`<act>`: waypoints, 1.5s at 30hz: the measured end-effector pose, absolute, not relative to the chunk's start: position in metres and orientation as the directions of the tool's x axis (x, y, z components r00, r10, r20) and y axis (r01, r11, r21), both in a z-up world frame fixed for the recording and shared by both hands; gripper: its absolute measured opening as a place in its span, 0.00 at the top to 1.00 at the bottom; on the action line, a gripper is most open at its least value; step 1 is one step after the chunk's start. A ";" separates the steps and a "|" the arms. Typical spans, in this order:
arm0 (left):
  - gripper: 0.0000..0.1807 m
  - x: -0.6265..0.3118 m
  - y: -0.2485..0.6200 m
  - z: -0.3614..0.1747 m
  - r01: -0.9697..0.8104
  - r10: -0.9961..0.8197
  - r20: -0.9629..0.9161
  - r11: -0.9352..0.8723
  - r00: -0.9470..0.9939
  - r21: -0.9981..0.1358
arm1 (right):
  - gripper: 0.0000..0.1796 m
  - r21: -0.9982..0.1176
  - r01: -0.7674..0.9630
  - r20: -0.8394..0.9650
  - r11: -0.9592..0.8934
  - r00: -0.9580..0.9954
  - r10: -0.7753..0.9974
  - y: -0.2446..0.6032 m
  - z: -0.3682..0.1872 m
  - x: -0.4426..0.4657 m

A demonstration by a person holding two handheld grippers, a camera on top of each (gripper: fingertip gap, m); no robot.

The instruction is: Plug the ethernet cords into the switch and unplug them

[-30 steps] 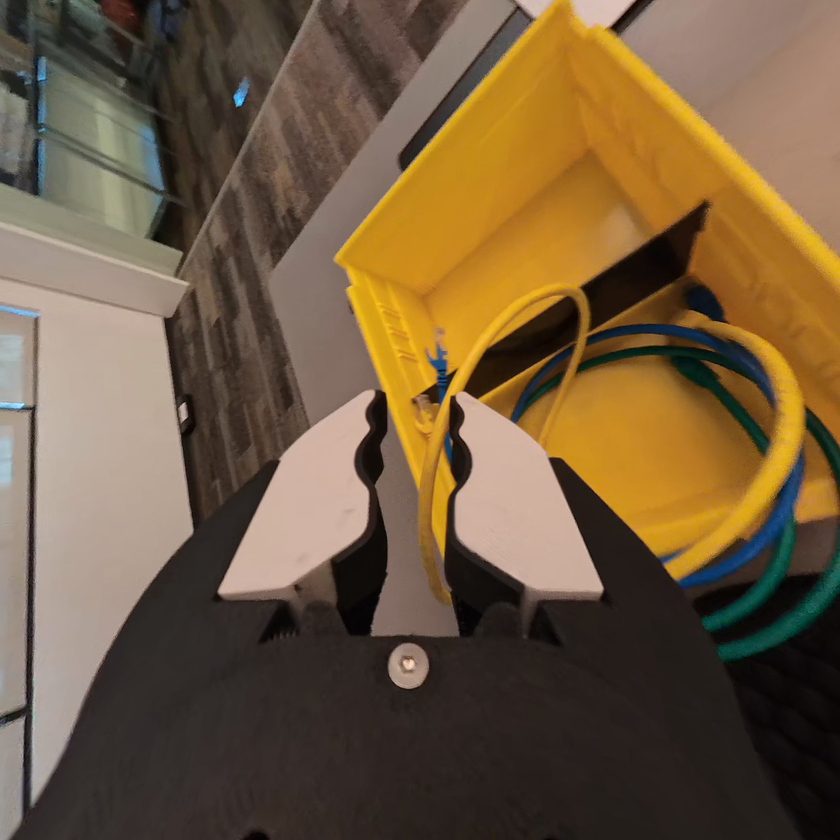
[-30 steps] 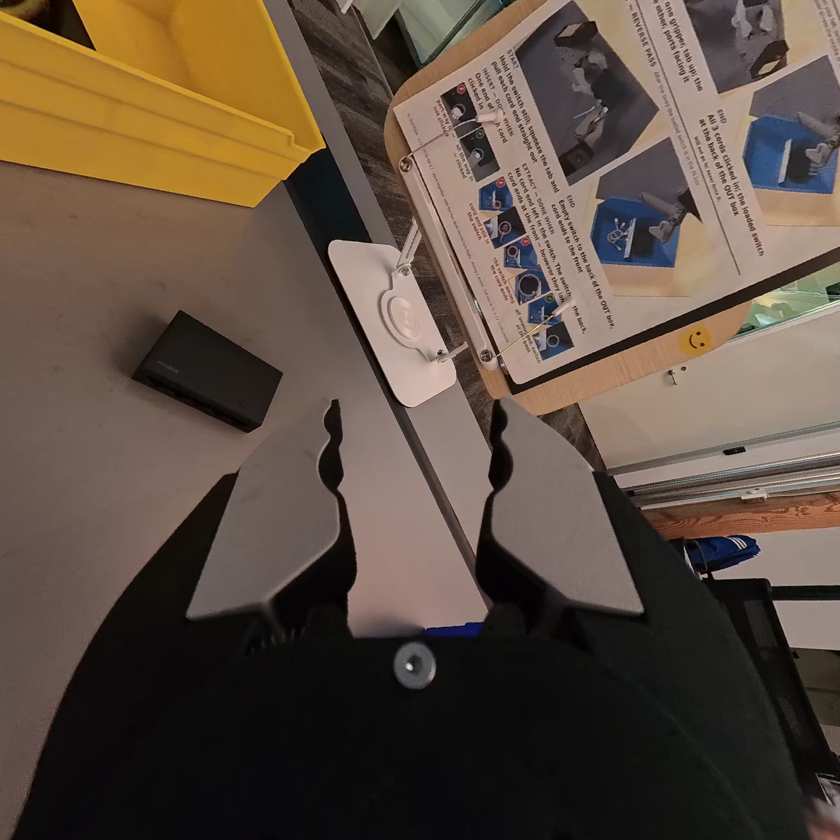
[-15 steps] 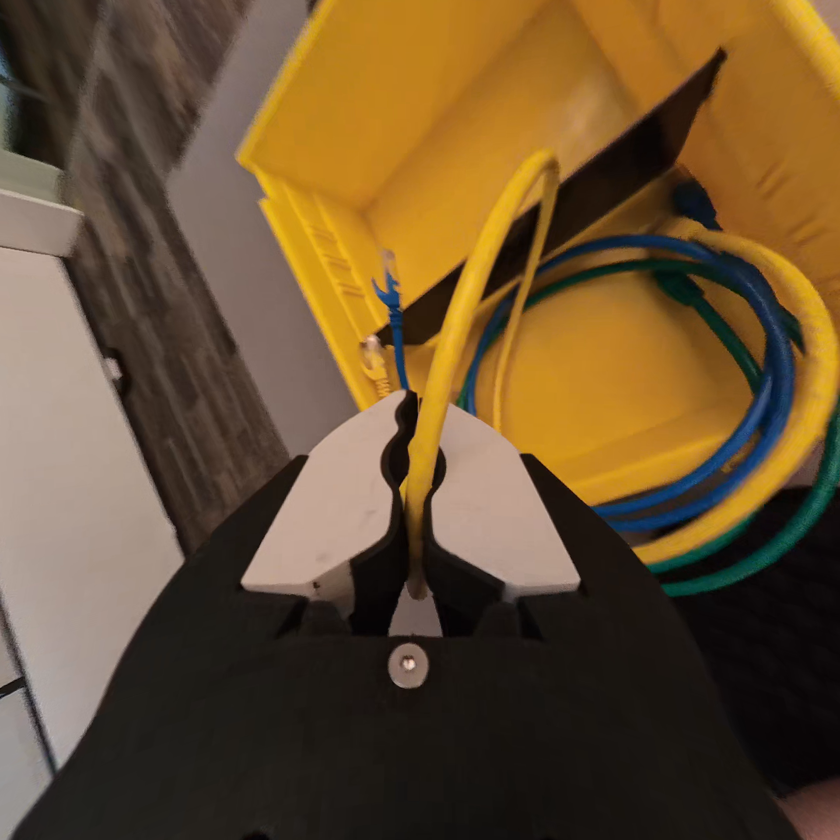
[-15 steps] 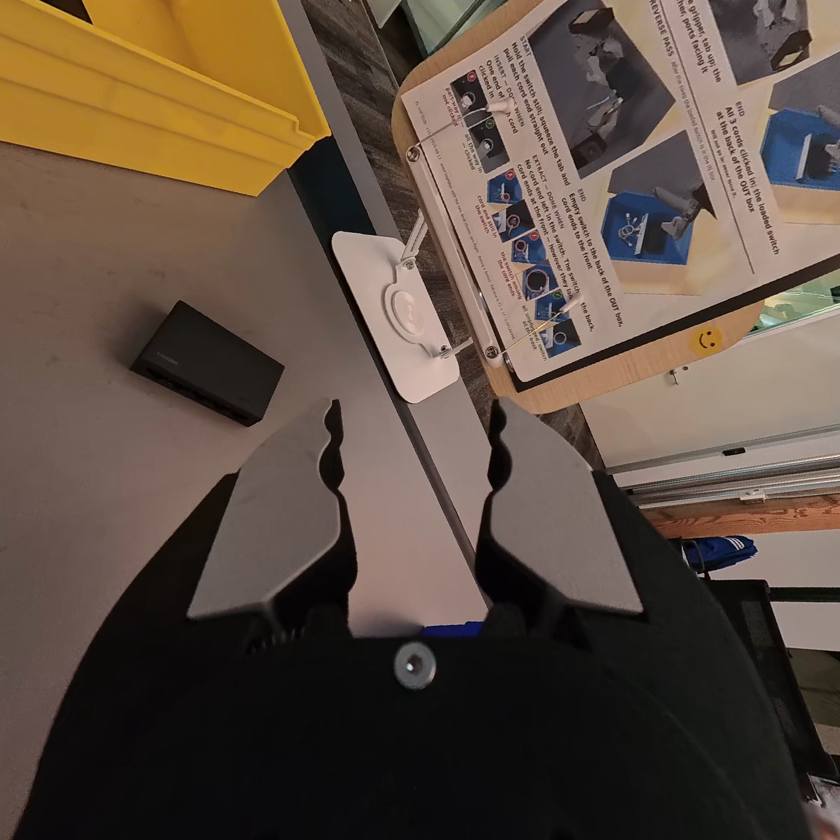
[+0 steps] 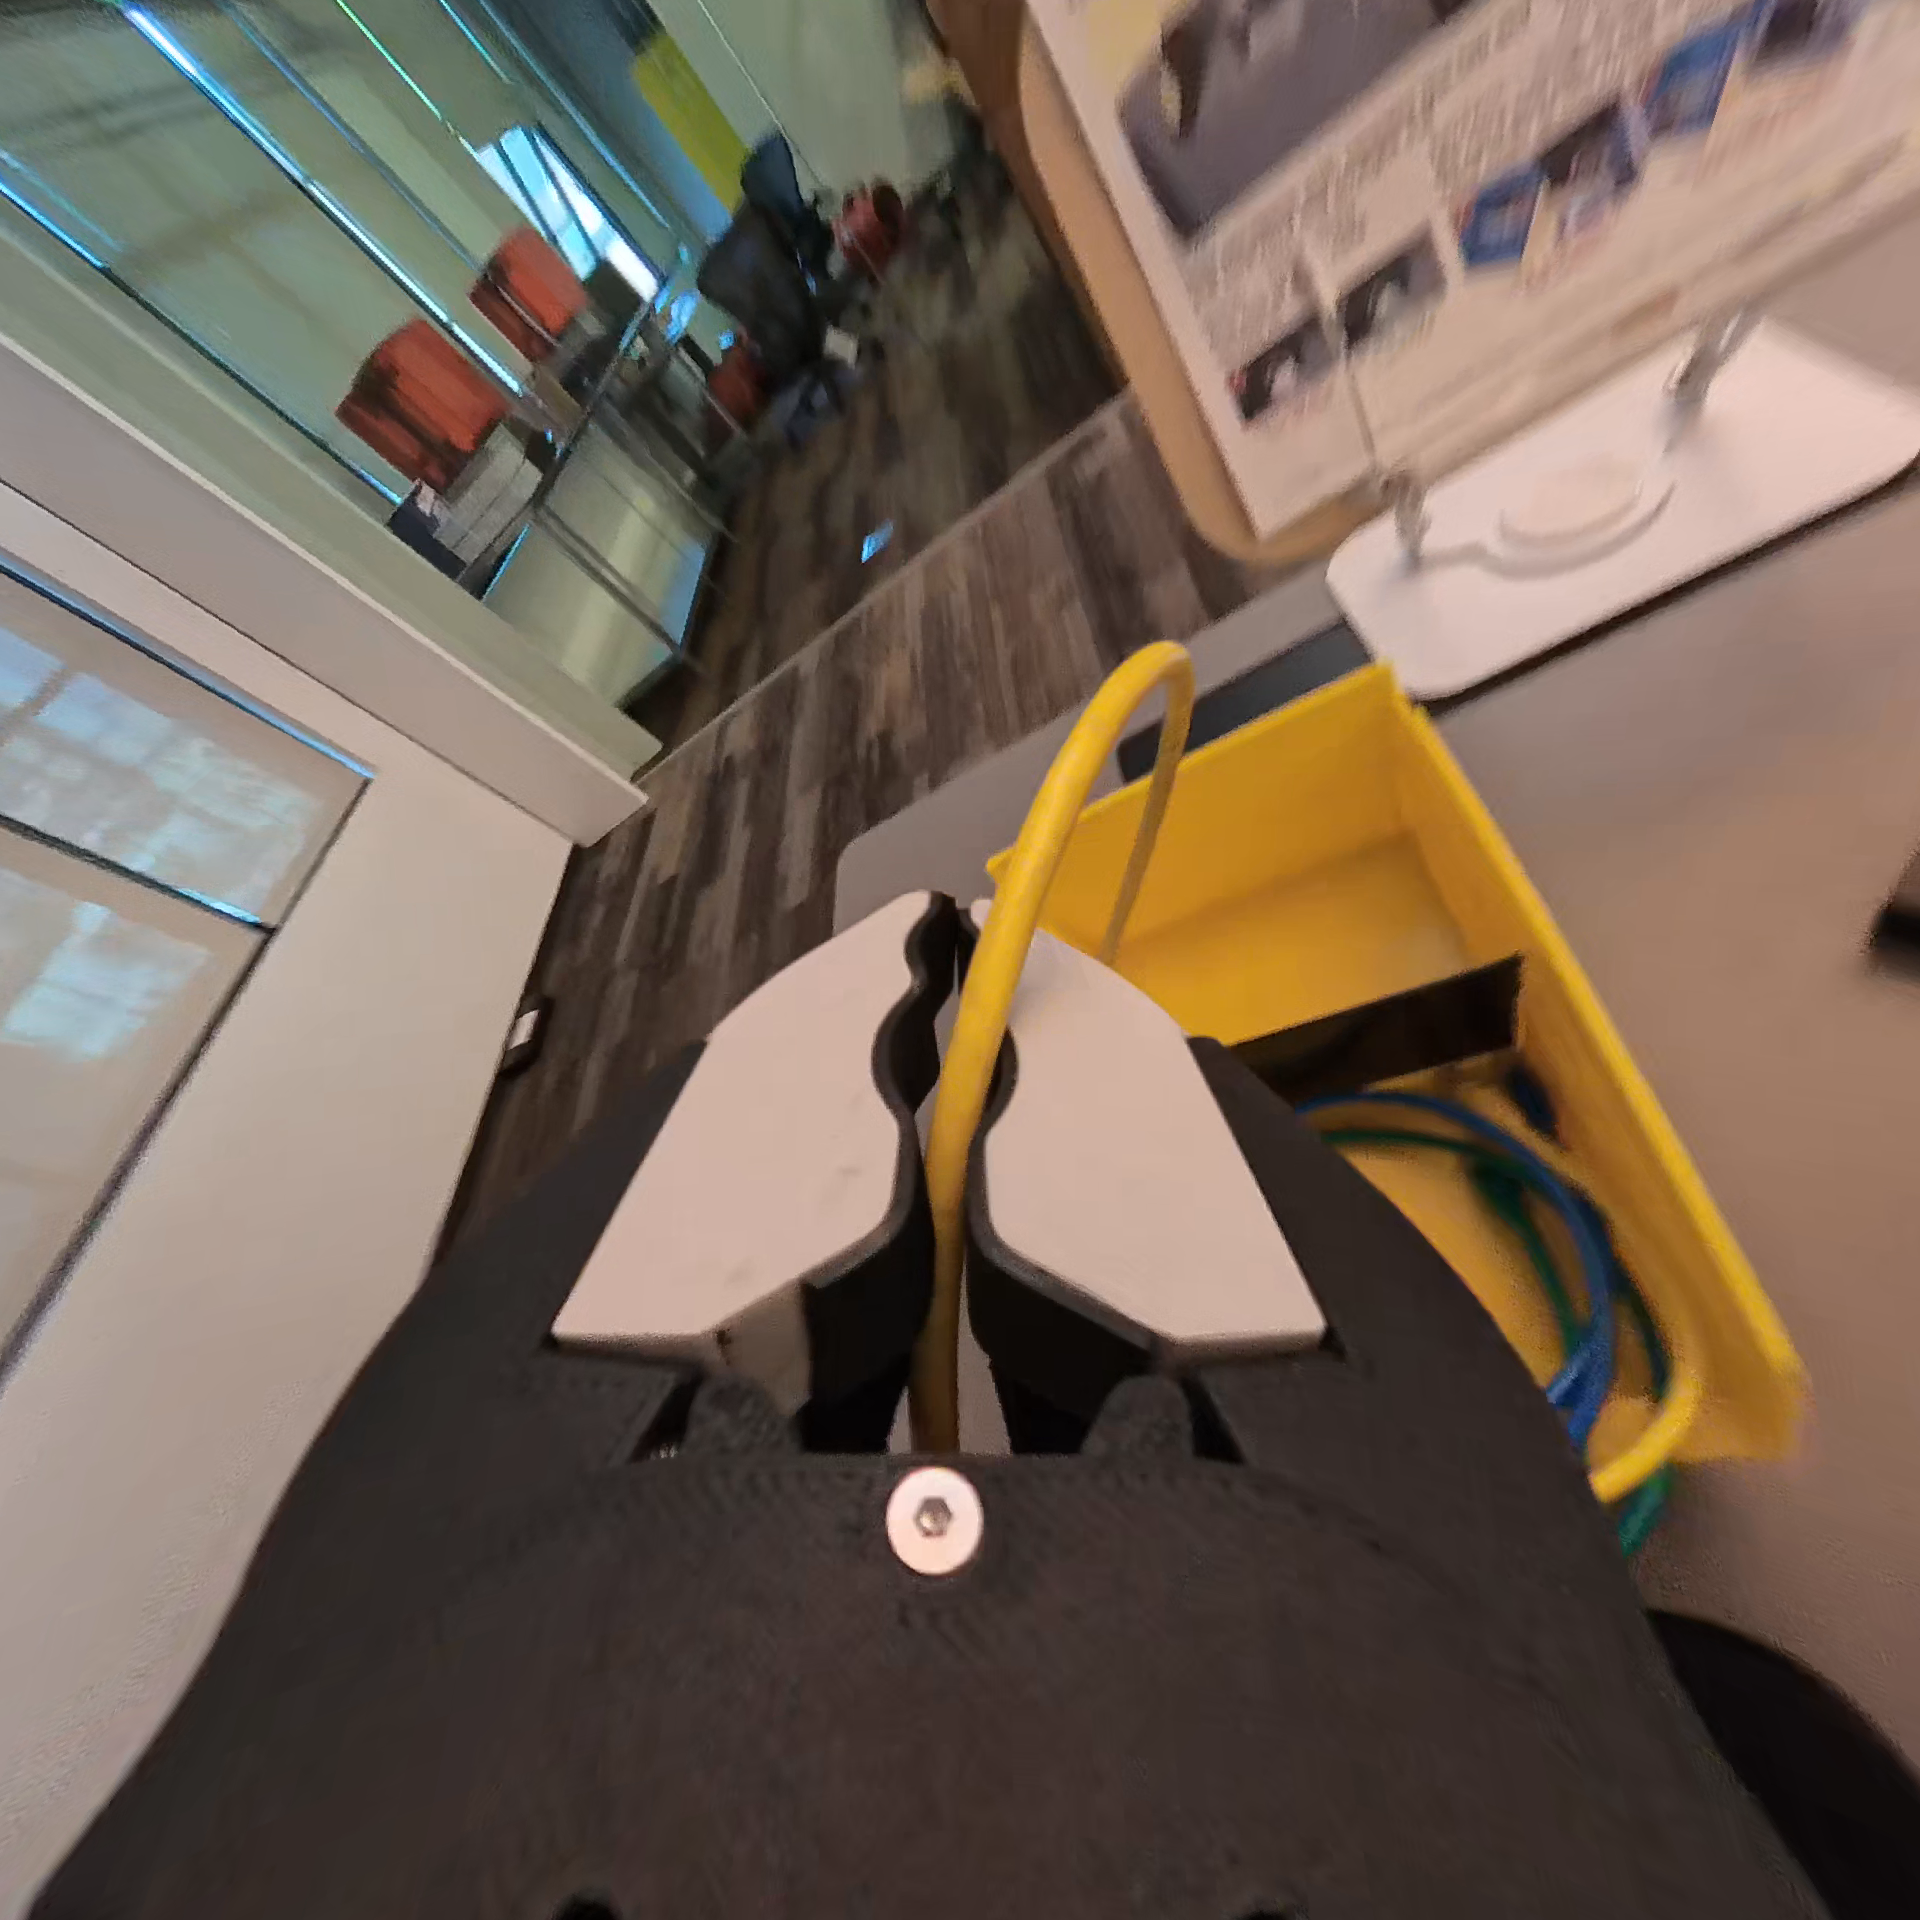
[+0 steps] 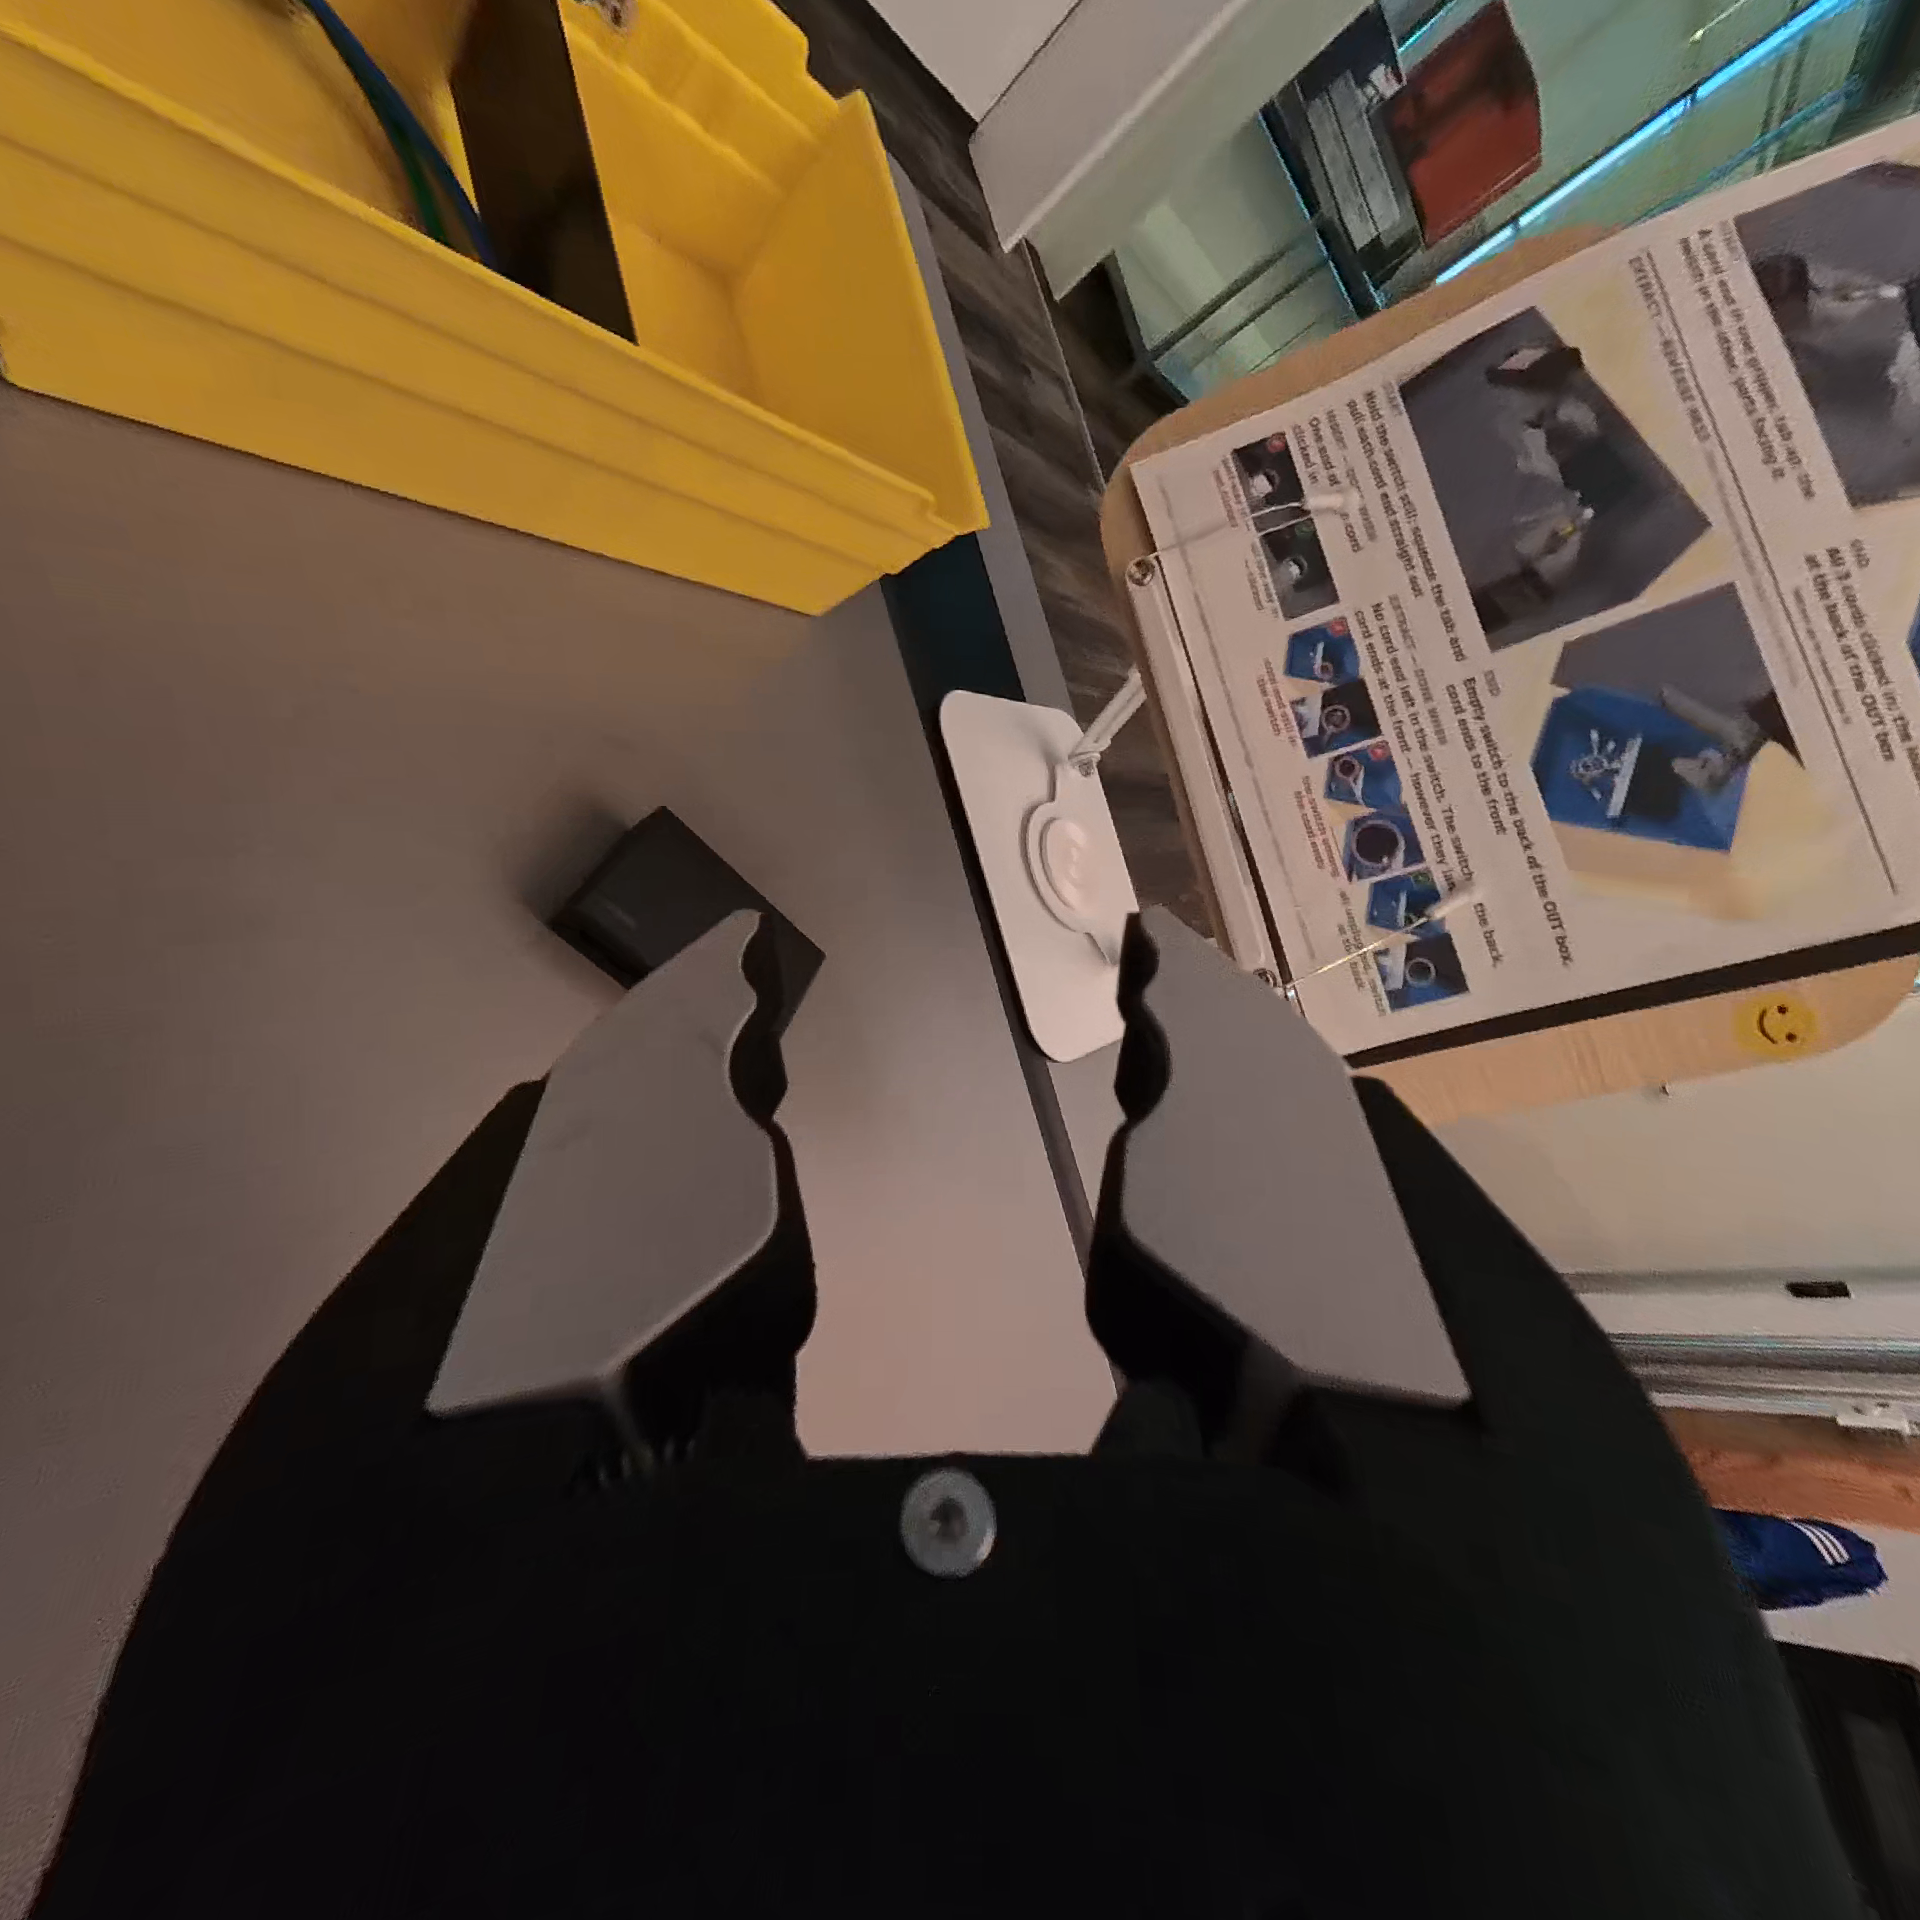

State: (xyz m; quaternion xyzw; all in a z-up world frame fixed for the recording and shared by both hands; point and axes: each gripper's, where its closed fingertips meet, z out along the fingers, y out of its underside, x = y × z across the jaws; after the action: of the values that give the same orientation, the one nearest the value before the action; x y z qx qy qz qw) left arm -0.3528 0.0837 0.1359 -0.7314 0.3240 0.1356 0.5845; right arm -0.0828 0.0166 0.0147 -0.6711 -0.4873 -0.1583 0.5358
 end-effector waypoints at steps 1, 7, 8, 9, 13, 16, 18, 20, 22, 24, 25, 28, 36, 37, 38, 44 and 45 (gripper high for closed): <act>1.00 -0.350 0.077 0.144 -0.589 -0.329 -0.536 -0.082 0.777 -0.804 | 0.65 -0.560 0.827 0.737 0.048 0.471 0.485 0.016 0.014 -0.084; 1.00 -0.342 0.063 0.182 -0.531 -0.366 -0.490 -0.014 0.791 -0.847 | 0.65 -0.570 0.821 0.740 0.024 0.501 0.448 0.017 0.027 -0.068; 1.00 -0.340 0.068 0.193 -0.561 -0.350 -0.521 -0.013 0.778 -0.828 | 0.65 -0.581 0.813 0.738 0.023 0.515 0.436 0.017 0.033 -0.063; 1.00 -0.338 0.074 0.208 -0.581 -0.331 -0.545 -0.012 0.770 -0.814 | 0.65 -0.591 0.807 0.736 0.021 0.528 0.423 0.016 0.040 -0.057; 1.00 -0.309 0.078 0.278 -0.620 -0.344 -0.598 0.056 0.724 -0.782 | 0.65 -0.627 0.779 0.734 -0.001 0.592 0.334 0.005 0.074 -0.020; 1.00 -0.274 0.062 0.320 -0.618 -0.399 -0.611 0.127 0.684 -0.776 | 0.65 -0.651 0.759 0.732 -0.011 0.631 0.256 -0.013 0.102 0.014; 1.00 -0.246 0.049 0.331 -0.616 -0.449 -0.609 0.153 0.653 -0.773 | 0.65 -0.671 0.741 0.716 -0.025 0.656 0.241 -0.027 0.114 0.034; 1.00 -0.212 0.035 0.324 -0.608 -0.529 -0.586 0.156 0.613 -0.778 | 0.65 -0.684 0.729 0.707 -0.030 0.673 0.218 -0.043 0.125 0.052; 1.00 -0.175 0.024 0.300 -0.596 -0.605 -0.551 0.153 0.575 -0.789 | 0.65 -0.690 0.722 0.694 -0.052 0.680 0.236 -0.061 0.127 0.066; 1.00 -0.137 0.015 0.259 -0.608 -0.667 -0.526 0.135 0.528 -0.782 | 0.65 -0.685 0.723 0.685 -0.091 0.682 0.255 -0.077 0.123 0.081; 1.00 -0.118 0.014 0.236 -0.623 -0.679 -0.527 0.130 0.511 -0.771 | 0.65 -0.682 0.722 0.684 -0.111 0.685 0.251 -0.085 0.122 0.089; 1.00 -0.069 0.017 0.160 -0.683 -0.671 -0.566 0.119 0.479 -0.720 | 0.65 -0.705 0.693 0.654 -0.150 0.717 0.241 -0.102 0.120 0.110; 1.00 -0.013 -0.015 0.018 -0.802 -0.744 -0.570 0.079 0.348 -0.592 | 0.65 -0.764 0.622 0.586 -0.174 0.780 0.219 -0.113 0.116 0.144; 1.00 -0.012 -0.025 0.007 -0.810 -0.755 -0.569 0.087 0.325 -0.580 | 0.65 -0.766 0.617 0.579 -0.178 0.784 0.224 -0.113 0.115 0.145; 1.00 -0.013 -0.036 -0.008 -0.826 -0.779 -0.553 0.084 0.294 -0.558 | 0.65 -0.769 0.614 0.574 -0.178 0.786 0.228 -0.113 0.114 0.146; 0.78 -0.024 -0.104 -0.094 -0.871 -0.940 -0.300 0.005 0.164 -0.492 | 0.65 -0.770 0.611 0.556 -0.184 0.784 0.276 -0.106 0.106 0.141; 0.70 -0.025 -0.113 -0.102 -0.864 -0.961 -0.227 -0.023 0.158 -0.503 | 0.65 -0.766 0.615 0.557 -0.189 0.781 0.284 -0.105 0.104 0.139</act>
State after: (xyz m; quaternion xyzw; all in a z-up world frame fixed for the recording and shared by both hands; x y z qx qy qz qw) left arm -0.0251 -0.1127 -0.1015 -0.7099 0.6427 -0.0882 0.2742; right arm 0.1392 -0.1049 0.1042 -0.7569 -0.2969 -0.1470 0.5634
